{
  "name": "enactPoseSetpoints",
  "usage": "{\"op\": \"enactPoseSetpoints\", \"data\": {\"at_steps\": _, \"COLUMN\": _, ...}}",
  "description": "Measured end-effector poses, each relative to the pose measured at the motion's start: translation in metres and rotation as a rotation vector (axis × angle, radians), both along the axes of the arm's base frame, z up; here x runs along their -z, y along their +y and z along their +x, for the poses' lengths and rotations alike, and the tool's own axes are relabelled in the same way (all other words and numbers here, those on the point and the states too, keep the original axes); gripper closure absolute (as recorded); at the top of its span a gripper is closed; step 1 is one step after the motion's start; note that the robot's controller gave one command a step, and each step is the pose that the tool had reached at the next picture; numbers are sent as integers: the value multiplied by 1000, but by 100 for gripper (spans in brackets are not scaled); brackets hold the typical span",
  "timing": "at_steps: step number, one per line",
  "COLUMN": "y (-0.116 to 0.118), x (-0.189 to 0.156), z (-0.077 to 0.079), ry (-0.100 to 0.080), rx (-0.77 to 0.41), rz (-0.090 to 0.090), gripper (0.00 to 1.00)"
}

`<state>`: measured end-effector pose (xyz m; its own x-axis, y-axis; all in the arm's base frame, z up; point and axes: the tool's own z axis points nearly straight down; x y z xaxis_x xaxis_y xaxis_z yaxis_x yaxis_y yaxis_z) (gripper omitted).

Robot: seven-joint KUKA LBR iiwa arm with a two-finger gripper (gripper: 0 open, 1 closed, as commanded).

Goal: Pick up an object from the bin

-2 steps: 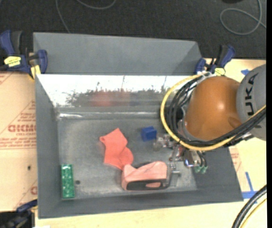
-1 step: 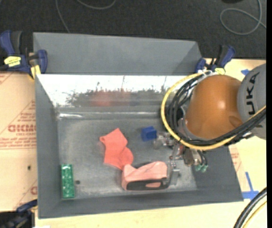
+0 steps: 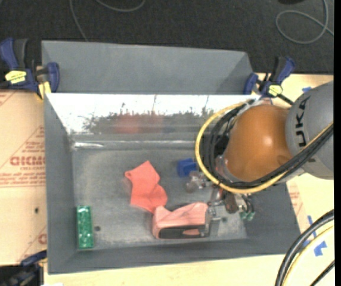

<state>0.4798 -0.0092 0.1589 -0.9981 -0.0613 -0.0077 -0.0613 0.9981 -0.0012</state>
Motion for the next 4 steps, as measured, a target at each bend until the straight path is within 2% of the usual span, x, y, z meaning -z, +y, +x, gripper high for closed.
{"op": "enactPoseSetpoints", "data": {"at_steps": 1, "y": 4, "x": 60, "z": -3, "ry": -1, "rx": -32, "rz": 1, "gripper": 0}}
{"op": "enactPoseSetpoints", "data": {"at_steps": 2, "y": 23, "x": 80, "z": -6, "ry": -1, "rx": 105, "rz": 0, "gripper": 100}}
{"op": "enactPoseSetpoints", "data": {"at_steps": 4, "y": 23, "x": 80, "z": -6, "ry": -1, "rx": 103, "rz": 0, "gripper": 100}}
